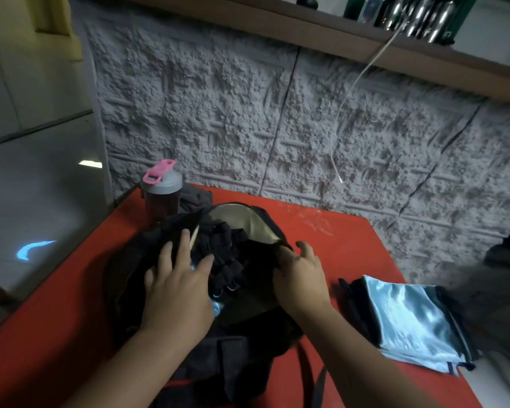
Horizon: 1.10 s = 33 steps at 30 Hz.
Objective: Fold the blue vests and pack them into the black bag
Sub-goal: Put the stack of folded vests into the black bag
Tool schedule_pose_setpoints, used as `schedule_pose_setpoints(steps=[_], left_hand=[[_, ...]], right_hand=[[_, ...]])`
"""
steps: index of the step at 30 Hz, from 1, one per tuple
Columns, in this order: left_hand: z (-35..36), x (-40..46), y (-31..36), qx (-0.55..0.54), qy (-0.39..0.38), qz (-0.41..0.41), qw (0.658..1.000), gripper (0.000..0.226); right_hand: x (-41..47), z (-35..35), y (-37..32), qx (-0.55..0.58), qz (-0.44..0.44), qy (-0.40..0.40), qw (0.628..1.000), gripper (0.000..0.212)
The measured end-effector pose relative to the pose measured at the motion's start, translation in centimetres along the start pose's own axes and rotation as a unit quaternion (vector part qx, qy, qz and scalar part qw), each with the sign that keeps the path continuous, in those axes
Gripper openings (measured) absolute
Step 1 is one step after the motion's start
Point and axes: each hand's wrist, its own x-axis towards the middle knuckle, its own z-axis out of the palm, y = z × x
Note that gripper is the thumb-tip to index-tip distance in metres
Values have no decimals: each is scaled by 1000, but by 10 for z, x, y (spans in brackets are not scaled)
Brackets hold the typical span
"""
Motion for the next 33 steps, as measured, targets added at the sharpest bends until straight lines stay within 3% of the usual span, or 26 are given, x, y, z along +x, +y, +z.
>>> schedule_pose_setpoints(steps=[5,8,14,16,17,20,22,26,30,33], left_hand=[[20,-18,53,-61,65,116,989,48],[33,-33,97,-140,76,176,971,43],[79,-65,177,-262,-29,220,939,41],[95,-69,192,-313,-75,203,925,42],[101,-69,200,-329,-97,190,920,43],[113,-63,228,-334,-128,156,921,42],[117,-46,252,-303,-145,91,937,44],[132,1,287,-232,-200,-23,952,57],[165,31,308,-225,-207,-75,949,67],[176,38,321,-225,-204,-109,947,76]], right_hand=[[-45,-27,61,41,16,25,999,43],[-71,-41,123,39,70,38,996,31],[-102,-63,228,16,220,101,970,30],[-98,-69,257,16,263,167,950,32],[-94,-72,270,20,290,180,940,42],[-76,-79,302,29,383,118,916,90],[-63,-82,319,38,423,55,904,100],[-43,-79,335,98,420,-38,901,65],[-37,-53,344,137,400,-96,901,55],[-38,-35,344,116,375,-92,915,49]])
